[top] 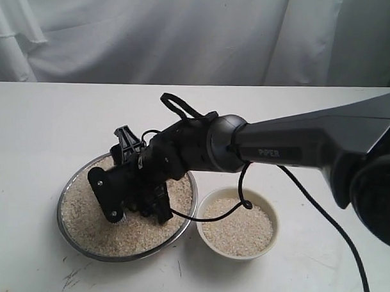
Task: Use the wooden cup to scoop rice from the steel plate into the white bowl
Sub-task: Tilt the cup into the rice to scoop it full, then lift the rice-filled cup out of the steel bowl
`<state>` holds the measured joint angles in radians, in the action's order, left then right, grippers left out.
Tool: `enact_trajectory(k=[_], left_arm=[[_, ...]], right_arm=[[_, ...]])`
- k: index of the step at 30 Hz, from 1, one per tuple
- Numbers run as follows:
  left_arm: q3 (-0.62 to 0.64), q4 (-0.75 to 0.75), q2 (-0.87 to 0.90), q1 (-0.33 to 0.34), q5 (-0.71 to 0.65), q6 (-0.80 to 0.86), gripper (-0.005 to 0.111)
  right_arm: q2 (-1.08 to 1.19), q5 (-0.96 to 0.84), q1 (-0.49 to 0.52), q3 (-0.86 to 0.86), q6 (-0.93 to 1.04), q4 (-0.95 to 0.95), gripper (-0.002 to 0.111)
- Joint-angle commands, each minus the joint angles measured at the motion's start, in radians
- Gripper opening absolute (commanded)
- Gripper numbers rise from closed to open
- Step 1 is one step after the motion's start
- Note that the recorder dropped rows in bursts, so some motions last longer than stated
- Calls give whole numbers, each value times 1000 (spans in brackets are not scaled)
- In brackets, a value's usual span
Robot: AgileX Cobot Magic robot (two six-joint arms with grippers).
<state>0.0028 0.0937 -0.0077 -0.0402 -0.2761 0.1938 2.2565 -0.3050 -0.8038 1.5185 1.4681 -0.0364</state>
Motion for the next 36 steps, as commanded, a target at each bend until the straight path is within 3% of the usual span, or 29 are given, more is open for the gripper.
enact_trajectory(k=[1,21,36], left_arm=[[-3,1,8,-7,10,-3,0],[-3,1,8,-7,10,-5,0],[-3,1,8,-7,10,-3,0]], right_arm=[[24,-113,18,-14,175,-198,0],[-4,-189,114,-14,387,-633,0],[-107,-205,167,-14,386,-844,0]])
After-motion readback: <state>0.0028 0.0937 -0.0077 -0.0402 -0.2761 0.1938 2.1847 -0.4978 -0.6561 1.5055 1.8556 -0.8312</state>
